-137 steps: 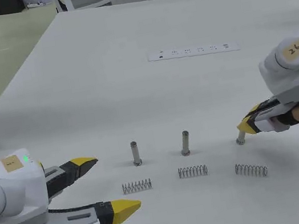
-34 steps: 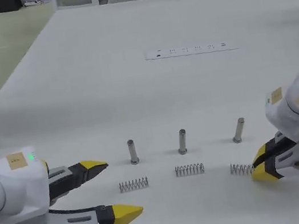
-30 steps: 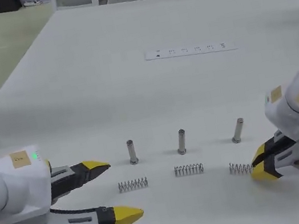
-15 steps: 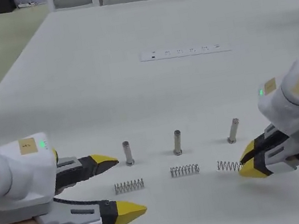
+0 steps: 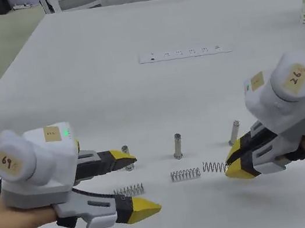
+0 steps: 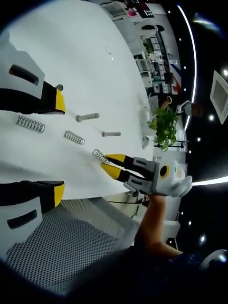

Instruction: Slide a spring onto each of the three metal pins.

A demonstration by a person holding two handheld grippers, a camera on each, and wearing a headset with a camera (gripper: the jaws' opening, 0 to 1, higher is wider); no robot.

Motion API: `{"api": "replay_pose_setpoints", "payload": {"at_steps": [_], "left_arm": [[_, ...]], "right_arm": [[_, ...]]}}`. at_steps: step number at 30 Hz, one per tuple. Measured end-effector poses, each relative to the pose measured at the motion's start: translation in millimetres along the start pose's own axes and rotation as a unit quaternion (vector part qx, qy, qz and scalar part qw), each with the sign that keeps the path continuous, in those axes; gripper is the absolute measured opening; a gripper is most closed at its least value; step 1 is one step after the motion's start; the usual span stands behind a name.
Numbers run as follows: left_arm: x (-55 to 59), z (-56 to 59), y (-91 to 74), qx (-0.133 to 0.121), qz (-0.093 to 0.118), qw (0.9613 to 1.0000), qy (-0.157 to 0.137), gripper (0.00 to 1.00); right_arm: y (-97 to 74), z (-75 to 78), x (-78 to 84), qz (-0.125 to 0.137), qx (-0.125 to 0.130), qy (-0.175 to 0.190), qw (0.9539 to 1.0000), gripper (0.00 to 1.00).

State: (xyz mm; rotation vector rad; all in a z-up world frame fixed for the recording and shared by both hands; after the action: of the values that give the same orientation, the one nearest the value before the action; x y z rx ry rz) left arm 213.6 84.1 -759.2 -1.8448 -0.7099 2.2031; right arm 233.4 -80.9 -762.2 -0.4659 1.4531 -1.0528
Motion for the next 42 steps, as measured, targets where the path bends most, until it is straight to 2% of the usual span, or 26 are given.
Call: {"api": "replay_pose_setpoints", "payload": {"at_steps": [4, 13, 20, 29, 42], "left_arm": [[-5.6, 0.5, 4.8, 0.011, -0.006, 0.9998, 0.013, 0.48], [-17.2, 0.9, 13.6, 0.028, -0.005, 0.9992, 0.03, 0.45], [-28.4, 3.5, 21.5, 0.036, 0.008, 0.9985, 0.04, 0.42], [-29.6, 5.4, 26.4, 0.043, 0.012, 0.9971, 0.062, 0.3], [-28.3, 7.2, 30.8, 0.051, 0.011, 0.9949, 0.086, 0.19]], "right_arm": [[0.4, -2.1, -8.9, 0.006, -0.003, -0.008, 0.9999, 0.08], [0.0, -9.2, -25.8, 0.013, -0.01, -0.032, 0.9994, 0.08], [-0.8, -12.3, -35.4, 0.018, -0.012, -0.045, 0.9987, 0.08], [-2.4, -17.3, -44.3, 0.024, -0.016, -0.061, 0.9977, 0.08], [-1.8, -24.2, -49.4, 0.026, -0.031, -0.077, 0.9962, 0.08]]}}
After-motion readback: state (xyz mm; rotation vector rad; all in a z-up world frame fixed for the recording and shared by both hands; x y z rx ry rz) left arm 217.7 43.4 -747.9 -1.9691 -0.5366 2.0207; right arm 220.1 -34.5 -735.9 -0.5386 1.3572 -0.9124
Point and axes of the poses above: the centre of the closed fingertips' face, and the gripper's own axes: y roughly forward along the fingers, z roughly to its right, x roughly out of its underside, the point moved 5 cm from there along -y, roughly backward along the fingers, and after that the axes turned 9 degrees about x, right-handed, at the moved point
